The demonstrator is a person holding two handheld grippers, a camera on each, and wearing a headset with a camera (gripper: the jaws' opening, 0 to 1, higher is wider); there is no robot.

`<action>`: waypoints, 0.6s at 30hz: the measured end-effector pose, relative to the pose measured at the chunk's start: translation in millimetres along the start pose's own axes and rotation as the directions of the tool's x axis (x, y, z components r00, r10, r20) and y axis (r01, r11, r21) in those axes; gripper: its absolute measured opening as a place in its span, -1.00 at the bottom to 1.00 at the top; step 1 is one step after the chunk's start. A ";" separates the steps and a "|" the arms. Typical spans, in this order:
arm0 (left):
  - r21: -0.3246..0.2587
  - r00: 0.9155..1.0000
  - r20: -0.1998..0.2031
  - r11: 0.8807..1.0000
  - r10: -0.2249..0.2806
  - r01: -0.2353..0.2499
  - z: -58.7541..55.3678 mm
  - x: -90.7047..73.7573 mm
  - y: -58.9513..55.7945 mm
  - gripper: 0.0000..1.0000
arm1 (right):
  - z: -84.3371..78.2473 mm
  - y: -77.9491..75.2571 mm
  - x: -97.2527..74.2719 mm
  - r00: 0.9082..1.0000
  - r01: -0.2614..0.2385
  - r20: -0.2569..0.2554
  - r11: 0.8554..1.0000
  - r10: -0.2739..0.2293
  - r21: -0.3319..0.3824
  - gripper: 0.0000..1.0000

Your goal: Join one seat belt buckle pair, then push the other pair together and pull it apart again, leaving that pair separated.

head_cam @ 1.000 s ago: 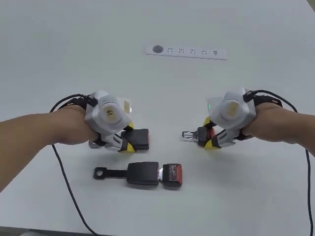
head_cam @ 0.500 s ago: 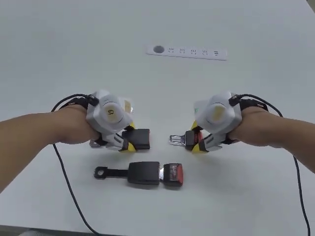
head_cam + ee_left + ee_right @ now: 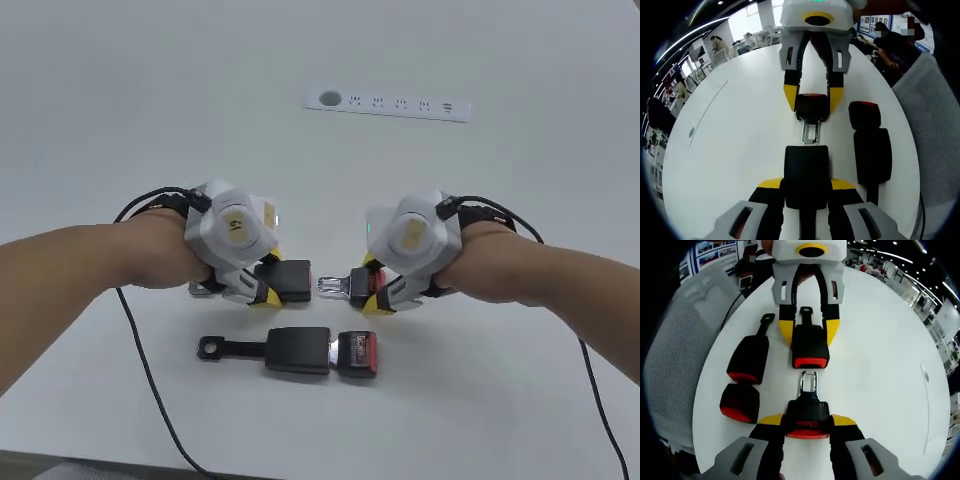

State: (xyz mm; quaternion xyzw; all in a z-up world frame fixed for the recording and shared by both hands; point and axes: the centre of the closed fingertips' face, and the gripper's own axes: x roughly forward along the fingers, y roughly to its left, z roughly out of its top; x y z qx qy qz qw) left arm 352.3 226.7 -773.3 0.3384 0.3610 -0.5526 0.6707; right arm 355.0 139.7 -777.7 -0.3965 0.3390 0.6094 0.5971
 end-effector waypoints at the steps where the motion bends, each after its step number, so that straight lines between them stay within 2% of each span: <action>1: 0.000 1.000 -0.001 1.000 -0.001 0.001 0.1 0.1 0.1 -0.32 | 2.3 0.6 2.0 1.000 -0.002 0.003 1.000 0.002 0.009 -0.37; 7: 0.001 1.000 -0.005 1.000 -0.004 0.004 -0.9 0.3 1.3 -0.32 | 8.8 -2.1 4.7 1.000 -0.003 -0.015 1.000 0.002 -0.018 -0.37; 9: 0.004 1.000 -0.002 1.000 -0.004 0.005 -1.7 0.2 1.5 -0.32 | 11.9 -4.2 3.5 1.000 0.003 0.006 1.000 -0.003 -0.013 -0.37; 11: 0.002 1.000 -0.001 1.000 -0.004 0.004 -1.3 -0.1 1.3 -0.32 | 13.2 -2.6 5.0 1.000 -0.001 0.005 1.000 0.001 -0.020 -0.37; 14: 0.012 1.000 -0.002 1.000 -0.005 0.005 -0.9 0.0 0.5 -0.32 | 22.9 0.5 7.4 1.000 -0.003 0.021 1.000 0.004 -0.023 -0.38; 18: 0.009 1.000 0.008 1.000 -0.002 0.002 -2.7 -0.3 0.3 -0.32 | 21.5 -2.1 7.1 1.000 0.001 0.015 0.999 0.000 -0.032 -0.38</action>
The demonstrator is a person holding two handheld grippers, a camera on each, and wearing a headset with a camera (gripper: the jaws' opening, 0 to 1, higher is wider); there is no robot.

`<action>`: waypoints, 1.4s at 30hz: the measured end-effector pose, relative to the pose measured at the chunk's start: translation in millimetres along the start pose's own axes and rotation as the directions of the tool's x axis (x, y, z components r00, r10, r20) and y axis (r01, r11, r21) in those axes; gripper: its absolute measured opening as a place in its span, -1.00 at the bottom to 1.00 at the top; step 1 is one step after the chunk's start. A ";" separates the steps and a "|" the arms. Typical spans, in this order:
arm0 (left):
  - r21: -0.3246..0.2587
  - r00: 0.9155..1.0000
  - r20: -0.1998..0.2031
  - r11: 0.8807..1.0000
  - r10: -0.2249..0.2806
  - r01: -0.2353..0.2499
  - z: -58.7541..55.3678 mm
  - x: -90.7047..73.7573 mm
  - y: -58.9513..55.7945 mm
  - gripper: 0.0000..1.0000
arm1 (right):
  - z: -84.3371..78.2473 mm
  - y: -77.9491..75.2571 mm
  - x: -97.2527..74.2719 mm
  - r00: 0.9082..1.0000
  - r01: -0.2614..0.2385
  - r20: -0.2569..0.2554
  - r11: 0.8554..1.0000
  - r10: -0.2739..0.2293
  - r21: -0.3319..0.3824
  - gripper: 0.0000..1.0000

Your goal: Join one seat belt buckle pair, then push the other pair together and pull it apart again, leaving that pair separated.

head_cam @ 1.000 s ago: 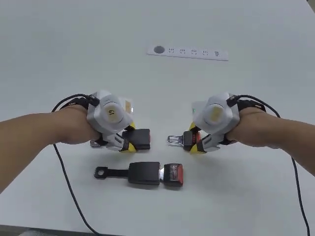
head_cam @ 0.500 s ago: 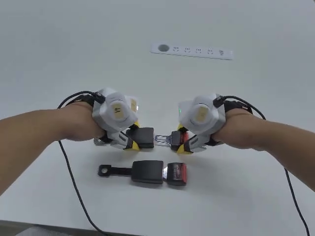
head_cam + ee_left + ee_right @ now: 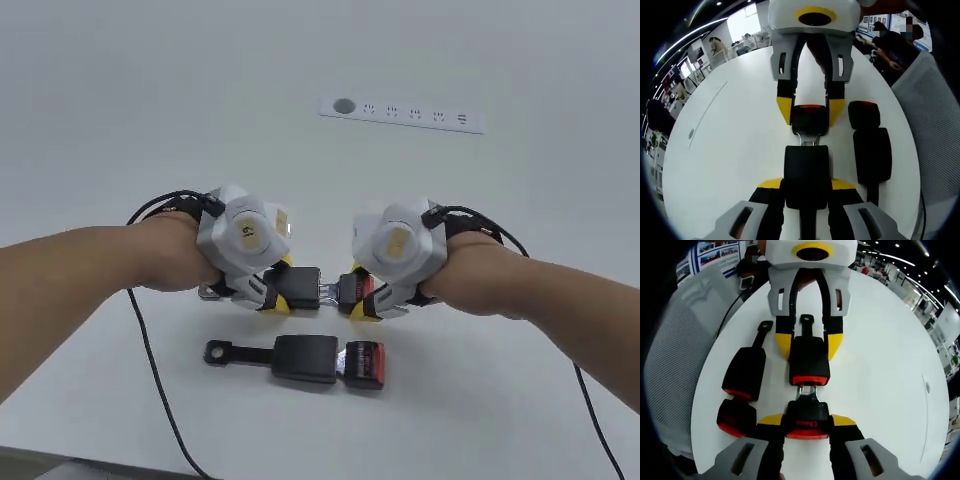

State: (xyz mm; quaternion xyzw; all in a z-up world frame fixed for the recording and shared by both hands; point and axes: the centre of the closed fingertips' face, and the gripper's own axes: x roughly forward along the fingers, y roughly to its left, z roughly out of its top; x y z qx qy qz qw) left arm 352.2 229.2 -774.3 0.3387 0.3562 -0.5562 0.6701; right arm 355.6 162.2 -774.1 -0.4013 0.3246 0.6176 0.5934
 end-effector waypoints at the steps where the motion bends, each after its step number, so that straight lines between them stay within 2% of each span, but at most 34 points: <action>1: 0.001 1.000 0.001 1.000 0.001 -0.001 0.6 0.2 0.1 -0.32 | 0.0 0.6 -0.2 1.000 0.003 0.001 1.000 -0.003 -0.001 -0.38; 12: 0.014 1.000 -0.014 1.000 -0.018 0.018 2.7 1.6 -0.4 -0.34 | 3.7 -2.9 1.6 1.000 0.018 0.015 1.000 -0.018 0.016 -0.41; 22: 0.012 1.000 -0.010 1.000 -0.021 0.021 2.8 1.7 0.3 -0.35 | 5.7 -4.4 3.6 0.999 0.022 0.023 1.000 -0.023 0.017 -0.42; 26: 0.013 1.000 -0.009 1.000 -0.021 0.021 2.0 2.0 0.2 -0.35 | 12.2 -4.4 7.4 0.999 0.026 0.036 1.000 -0.027 0.014 -0.42; 42: 0.005 1.000 -0.004 1.000 -0.022 0.022 3.1 2.3 -0.8 -0.34 | 14.6 -1.6 9.8 0.999 0.032 0.027 0.999 -0.033 0.017 -0.41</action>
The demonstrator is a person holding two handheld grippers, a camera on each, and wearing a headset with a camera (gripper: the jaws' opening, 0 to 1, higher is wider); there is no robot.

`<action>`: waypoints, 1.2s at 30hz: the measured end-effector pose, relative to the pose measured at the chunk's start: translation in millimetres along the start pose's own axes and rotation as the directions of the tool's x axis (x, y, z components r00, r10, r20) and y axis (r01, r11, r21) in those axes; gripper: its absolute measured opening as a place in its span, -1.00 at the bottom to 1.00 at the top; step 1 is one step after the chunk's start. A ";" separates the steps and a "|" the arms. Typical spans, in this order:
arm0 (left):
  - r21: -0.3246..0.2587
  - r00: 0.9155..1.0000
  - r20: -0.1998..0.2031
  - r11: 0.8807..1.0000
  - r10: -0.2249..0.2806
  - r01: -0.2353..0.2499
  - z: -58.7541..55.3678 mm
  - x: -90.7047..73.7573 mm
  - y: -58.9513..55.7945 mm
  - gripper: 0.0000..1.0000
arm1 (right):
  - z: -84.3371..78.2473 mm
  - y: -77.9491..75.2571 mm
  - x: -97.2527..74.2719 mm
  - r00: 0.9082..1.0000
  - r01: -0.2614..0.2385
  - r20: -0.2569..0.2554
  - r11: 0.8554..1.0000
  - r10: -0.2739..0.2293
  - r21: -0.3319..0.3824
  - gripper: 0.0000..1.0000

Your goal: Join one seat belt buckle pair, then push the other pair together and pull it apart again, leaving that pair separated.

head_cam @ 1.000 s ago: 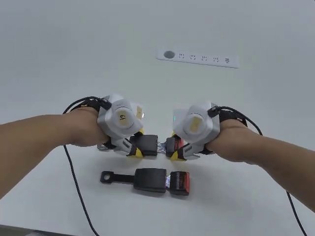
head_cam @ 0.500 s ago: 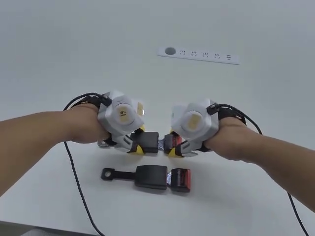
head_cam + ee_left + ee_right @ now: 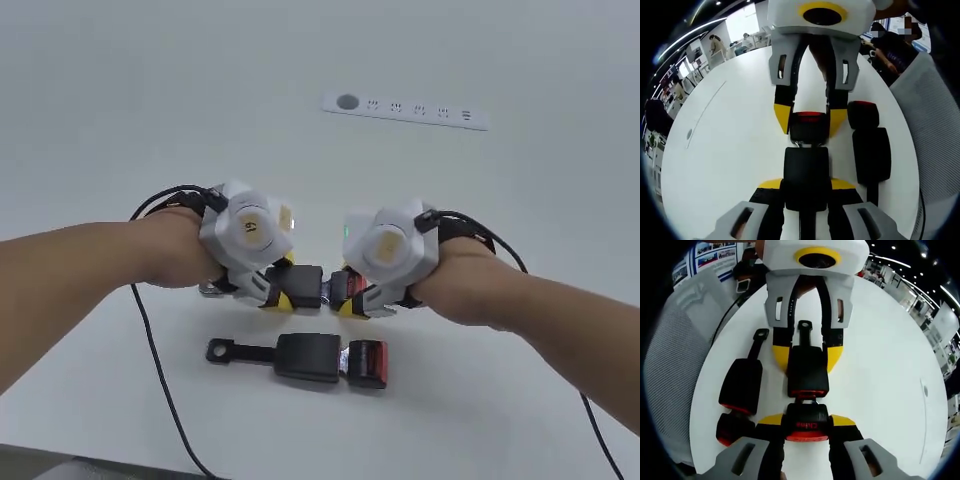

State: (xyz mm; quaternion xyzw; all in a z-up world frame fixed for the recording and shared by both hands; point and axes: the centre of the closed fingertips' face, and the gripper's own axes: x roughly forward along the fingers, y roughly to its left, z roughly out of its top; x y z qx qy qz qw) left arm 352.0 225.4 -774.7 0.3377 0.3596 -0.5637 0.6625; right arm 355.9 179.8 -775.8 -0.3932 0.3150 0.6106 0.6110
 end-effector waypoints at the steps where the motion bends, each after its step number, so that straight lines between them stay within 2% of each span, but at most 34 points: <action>1: -0.001 1.000 0.000 1.000 0.000 0.000 0.1 -0.1 -0.2 -0.34 | 0.0 -0.1 0.1 1.000 -0.001 -0.001 1.000 0.001 0.001 -0.41; 15: -0.014 1.000 -0.009 1.000 0.006 -0.006 -2.4 0.1 1.9 -0.33 | 0.3 2.7 -3.3 1.000 0.002 -0.010 1.000 -0.002 0.005 -0.40; 22: -0.017 1.000 -0.008 1.000 0.010 -0.010 -4.3 0.1 3.4 -0.34 | -8.6 1.0 -6.3 1.000 0.011 -0.029 1.000 -0.011 0.010 -0.40; 36: -0.003 1.000 -0.004 1.000 0.015 -0.015 -0.7 -1.7 -1.3 -0.33 | -14.7 4.3 -10.5 0.999 0.031 -0.018 0.999 -0.031 0.012 -0.38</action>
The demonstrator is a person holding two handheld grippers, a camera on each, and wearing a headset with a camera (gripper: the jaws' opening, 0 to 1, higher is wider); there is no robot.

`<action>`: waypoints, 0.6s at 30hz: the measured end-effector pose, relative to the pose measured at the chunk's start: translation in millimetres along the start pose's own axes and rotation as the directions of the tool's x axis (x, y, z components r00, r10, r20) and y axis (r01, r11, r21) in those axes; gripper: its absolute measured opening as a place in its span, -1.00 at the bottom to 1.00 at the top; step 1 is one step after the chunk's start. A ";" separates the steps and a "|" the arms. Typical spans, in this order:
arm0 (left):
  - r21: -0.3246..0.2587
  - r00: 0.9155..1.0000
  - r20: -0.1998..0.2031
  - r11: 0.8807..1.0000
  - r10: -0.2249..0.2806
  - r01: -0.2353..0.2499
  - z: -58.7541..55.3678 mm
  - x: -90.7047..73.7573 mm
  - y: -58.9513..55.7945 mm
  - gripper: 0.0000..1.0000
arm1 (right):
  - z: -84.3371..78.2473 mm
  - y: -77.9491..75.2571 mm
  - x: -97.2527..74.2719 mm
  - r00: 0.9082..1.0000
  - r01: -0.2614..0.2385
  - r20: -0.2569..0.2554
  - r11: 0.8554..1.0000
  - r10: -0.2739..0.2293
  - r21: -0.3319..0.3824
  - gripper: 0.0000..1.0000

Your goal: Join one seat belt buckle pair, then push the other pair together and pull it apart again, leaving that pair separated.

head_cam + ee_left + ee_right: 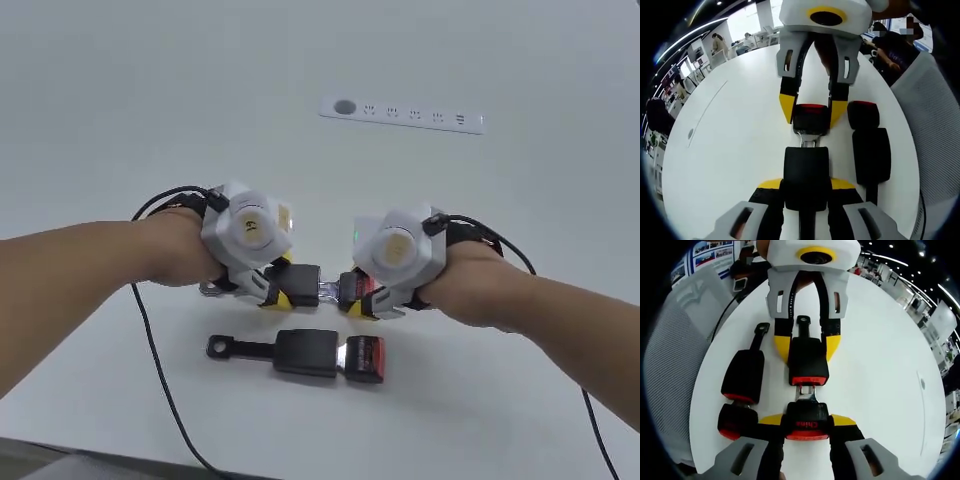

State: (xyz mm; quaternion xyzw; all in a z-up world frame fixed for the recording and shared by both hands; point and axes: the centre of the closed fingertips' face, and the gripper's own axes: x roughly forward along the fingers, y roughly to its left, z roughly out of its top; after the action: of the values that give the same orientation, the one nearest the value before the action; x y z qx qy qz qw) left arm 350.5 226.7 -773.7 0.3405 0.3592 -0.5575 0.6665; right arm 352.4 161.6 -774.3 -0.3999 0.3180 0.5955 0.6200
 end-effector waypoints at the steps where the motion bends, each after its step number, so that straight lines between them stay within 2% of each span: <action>1: -0.002 1.000 0.000 1.000 -0.001 0.001 0.2 -0.2 -0.5 -0.33 | -0.8 -0.4 -0.5 1.000 0.003 -0.002 1.000 -0.003 0.000 -0.38; 9: -0.006 1.000 -0.001 1.000 0.000 0.000 -1.4 -0.3 0.2 -0.33 | -15.0 -2.9 -11.8 1.000 0.016 -0.005 0.999 -0.016 0.028 -0.37; 18: -0.009 1.000 0.002 1.000 -0.003 0.003 -2.4 -0.2 1.5 -0.32 | -44.9 0.6 -25.8 0.999 0.015 -0.033 0.999 -0.013 0.038 -0.36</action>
State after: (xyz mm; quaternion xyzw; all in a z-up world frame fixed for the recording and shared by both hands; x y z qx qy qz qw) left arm 351.7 229.0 -774.7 0.3364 0.3618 -0.5572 0.6675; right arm 353.2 109.8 -773.4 -0.3999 0.3364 0.5785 0.6263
